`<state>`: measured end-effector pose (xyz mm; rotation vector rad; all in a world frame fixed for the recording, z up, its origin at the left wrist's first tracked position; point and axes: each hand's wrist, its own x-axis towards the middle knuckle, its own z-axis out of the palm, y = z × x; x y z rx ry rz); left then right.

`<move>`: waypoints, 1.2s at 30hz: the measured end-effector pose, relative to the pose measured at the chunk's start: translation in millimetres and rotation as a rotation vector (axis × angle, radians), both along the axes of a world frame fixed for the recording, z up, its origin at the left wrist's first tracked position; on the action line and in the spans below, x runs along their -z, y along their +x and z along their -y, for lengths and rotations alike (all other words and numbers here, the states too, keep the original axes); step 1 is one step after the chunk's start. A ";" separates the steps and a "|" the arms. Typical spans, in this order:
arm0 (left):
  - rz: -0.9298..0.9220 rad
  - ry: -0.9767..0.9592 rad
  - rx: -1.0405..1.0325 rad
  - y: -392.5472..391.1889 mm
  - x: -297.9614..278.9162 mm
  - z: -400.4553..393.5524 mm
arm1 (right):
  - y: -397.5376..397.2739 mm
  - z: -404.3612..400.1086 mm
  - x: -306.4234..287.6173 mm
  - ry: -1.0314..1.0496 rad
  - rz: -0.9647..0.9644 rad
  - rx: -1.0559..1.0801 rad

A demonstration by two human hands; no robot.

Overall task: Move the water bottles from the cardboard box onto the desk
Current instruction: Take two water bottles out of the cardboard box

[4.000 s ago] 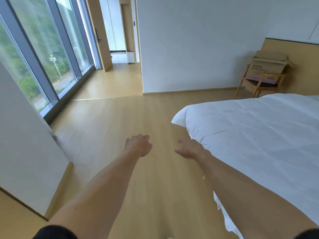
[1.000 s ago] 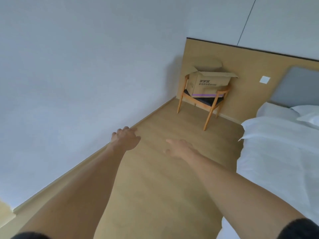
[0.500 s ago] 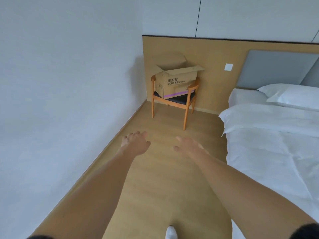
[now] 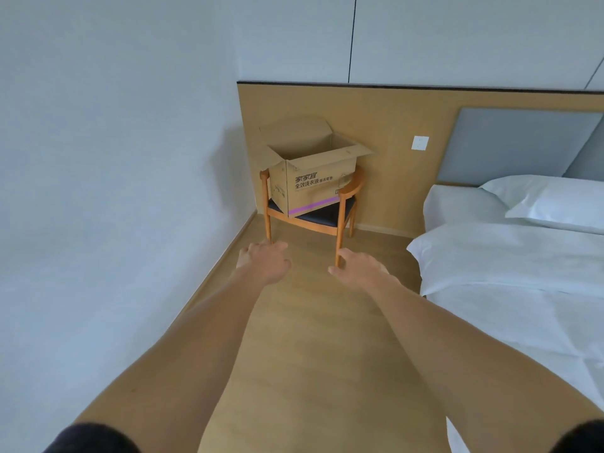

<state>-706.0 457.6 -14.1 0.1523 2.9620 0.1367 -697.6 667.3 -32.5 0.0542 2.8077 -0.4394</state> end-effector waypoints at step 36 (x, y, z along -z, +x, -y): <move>-0.061 0.139 0.217 -658.0 45.2 -153.4 | -596.1 -134.9 15.1 0.004 -0.131 0.154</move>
